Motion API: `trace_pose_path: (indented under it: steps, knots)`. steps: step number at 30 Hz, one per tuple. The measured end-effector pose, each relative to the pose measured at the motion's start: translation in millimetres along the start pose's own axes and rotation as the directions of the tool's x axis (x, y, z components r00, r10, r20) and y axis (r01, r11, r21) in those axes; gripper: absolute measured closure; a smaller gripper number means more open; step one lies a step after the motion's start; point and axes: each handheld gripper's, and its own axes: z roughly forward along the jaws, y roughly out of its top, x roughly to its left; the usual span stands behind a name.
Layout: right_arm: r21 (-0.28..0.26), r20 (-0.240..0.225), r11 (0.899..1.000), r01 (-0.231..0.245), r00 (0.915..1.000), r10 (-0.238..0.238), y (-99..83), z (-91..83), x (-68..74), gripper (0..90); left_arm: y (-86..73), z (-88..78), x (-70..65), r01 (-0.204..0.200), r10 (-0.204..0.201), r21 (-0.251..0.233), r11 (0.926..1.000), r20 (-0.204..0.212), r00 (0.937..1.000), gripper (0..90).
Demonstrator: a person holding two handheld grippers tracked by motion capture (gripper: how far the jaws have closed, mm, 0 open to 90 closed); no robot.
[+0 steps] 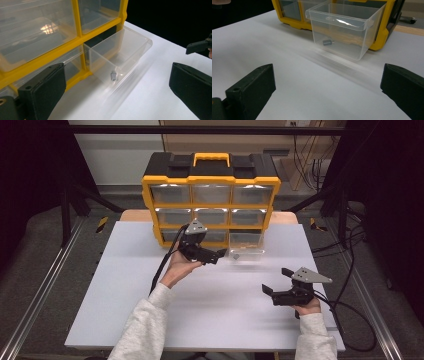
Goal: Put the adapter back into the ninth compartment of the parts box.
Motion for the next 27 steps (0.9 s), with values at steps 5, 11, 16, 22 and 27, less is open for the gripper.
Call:
trace_pose_path:
  steps: [5,11,16,22,27]
  knots:
    - [0.002,0.0,1.0,0.002,1.0,-0.002,-0.2,0.2,0.5,0.2,-9.2,-13.6,3.8,0.01,-0.01,-0.019,0.9998,0.005,0.9999,0.3]
    - [0.003,0.012,1.0,0.0,0.9999,0.0,0.0,0.6,0.5,0.3,-22.0,-25.9,7.1,0.007,-0.007,-0.021,0.9998,-0.004,1.0,0.3]
    - [0.0,0.011,1.0,0.001,0.9999,-0.001,0.4,0.5,1.0,0.3,-33.9,-35.2,12.0,0.021,-0.021,-0.032,0.9993,-0.006,0.9998,0.3]
    - [0.014,0.009,1.0,0.01,0.9999,-0.01,0.9,2.4,2.9,0.3,-49.7,-45.7,17.3,0.035,-0.036,-0.044,0.9984,-0.01,0.9993,0.3]
    - [0.011,0.01,1.0,0.013,0.9999,-0.013,2.4,3.2,4.2,0.3,-61.6,-56.2,22.6,0.053,-0.054,-0.058,0.9969,-0.02,0.9983,0.5]
